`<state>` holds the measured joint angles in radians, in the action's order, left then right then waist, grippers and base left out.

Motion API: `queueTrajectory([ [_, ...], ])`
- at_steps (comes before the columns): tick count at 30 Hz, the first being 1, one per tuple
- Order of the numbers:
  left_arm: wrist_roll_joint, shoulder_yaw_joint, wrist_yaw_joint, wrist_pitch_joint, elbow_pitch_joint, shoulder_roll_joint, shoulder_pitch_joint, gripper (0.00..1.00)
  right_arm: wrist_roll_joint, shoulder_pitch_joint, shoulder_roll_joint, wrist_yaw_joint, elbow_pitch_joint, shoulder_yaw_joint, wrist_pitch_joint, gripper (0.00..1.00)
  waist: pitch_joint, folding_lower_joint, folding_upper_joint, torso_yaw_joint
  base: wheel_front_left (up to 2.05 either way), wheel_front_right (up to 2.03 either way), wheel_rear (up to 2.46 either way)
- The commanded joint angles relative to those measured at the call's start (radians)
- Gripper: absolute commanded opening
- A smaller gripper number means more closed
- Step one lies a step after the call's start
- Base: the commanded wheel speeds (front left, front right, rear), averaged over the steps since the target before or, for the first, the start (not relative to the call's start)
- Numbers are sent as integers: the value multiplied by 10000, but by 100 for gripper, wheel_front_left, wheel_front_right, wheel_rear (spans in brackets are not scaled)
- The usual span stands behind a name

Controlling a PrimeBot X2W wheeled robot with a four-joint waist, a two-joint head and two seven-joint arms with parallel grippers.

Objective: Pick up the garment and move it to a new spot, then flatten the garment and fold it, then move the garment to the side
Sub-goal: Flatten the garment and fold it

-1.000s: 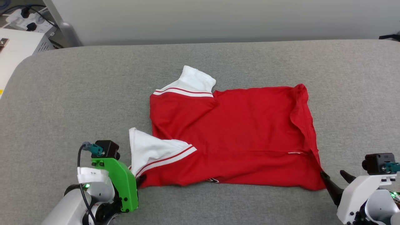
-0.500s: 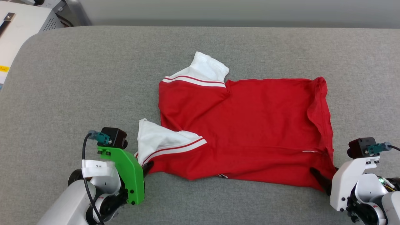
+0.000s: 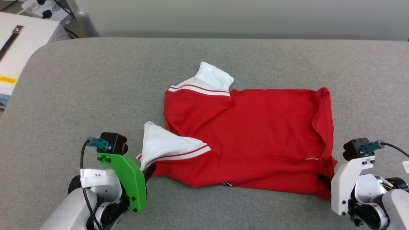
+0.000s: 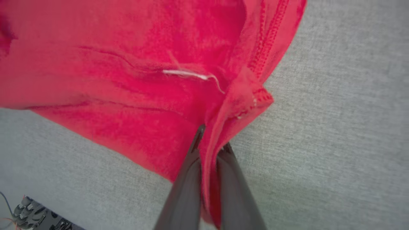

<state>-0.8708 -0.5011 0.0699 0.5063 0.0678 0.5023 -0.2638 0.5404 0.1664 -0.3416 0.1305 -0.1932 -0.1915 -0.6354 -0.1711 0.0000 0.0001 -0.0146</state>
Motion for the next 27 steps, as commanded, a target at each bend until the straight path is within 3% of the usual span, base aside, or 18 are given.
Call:
queueTrajectory([
  [1, -34, 45, -7, -74, -67, 62, 216, 0, -3, -57, -77, 2, 92, -126, -38, 0, 607, 0, -1, 78, 0, 0, 0],
  [15, -426, 308, 702, -124, -902, 707, 2259, 0, 9, -1469, -95, 2, 1255, -256, -491, 0, 2198, 0, -1, -127, 0, 0, 0],
  [21, -686, 475, 1038, -65, -1121, 936, 3059, 0, -59, -2424, 210, 2, 1538, 115, -645, 0, 2340, 0, -1, -163, 0, 0, 0],
  [27, -1014, 382, 974, 22, -720, 725, 3342, 0, -296, -2946, 481, 2, 1312, 310, -397, 0, 2143, 0, -1, -85, 0, 0, 0],
])
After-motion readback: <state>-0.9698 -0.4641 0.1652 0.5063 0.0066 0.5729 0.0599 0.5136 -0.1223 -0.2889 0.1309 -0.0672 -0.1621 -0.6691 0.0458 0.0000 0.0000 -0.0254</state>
